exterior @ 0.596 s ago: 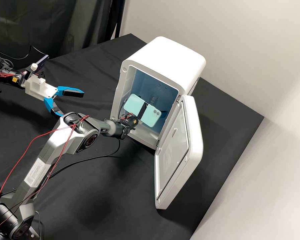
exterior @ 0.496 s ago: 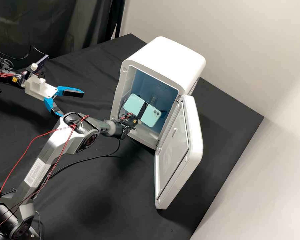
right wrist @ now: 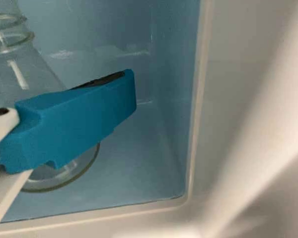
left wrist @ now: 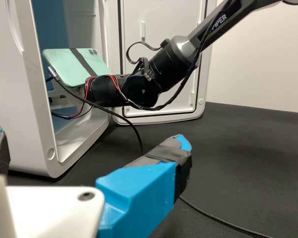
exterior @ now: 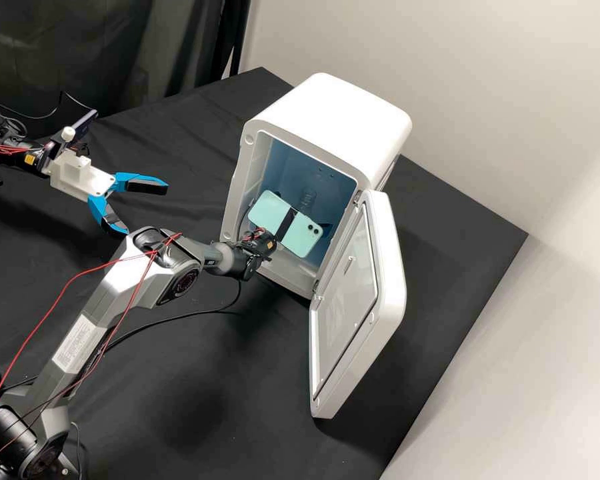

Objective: Take the flask out of the incubator

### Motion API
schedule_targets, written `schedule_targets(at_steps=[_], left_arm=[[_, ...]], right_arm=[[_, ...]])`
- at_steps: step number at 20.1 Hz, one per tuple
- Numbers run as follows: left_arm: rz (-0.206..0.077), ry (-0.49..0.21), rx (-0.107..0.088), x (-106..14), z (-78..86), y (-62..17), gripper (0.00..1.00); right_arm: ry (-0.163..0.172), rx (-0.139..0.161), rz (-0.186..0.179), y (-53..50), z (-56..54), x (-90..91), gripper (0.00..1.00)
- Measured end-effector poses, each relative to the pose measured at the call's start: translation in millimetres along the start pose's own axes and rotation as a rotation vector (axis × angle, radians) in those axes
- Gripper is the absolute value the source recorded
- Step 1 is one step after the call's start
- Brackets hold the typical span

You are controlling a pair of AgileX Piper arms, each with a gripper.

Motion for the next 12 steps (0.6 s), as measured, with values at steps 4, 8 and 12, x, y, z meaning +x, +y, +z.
schedule_targets(at_steps=[4, 8, 12], left_arm=[[0.0, 0.0, 0.003, 0.0, 0.0, 0.0, 1.0], [0.0, 0.0, 0.003, 0.0, 0.0, 0.0, 1.0], [0.0, 0.0, 0.003, 0.0, 0.0, 0.0, 1.0]], right_arm=[[0.011, -0.001, 0.012, 3.9, -3.5, 1.9, 1.0], [0.014, -0.001, 0.014, 4.5, -4.0, 2.1, 1.0], [0.014, -0.009, 0.014, 4.5, -4.0, 2.1, 0.0]])
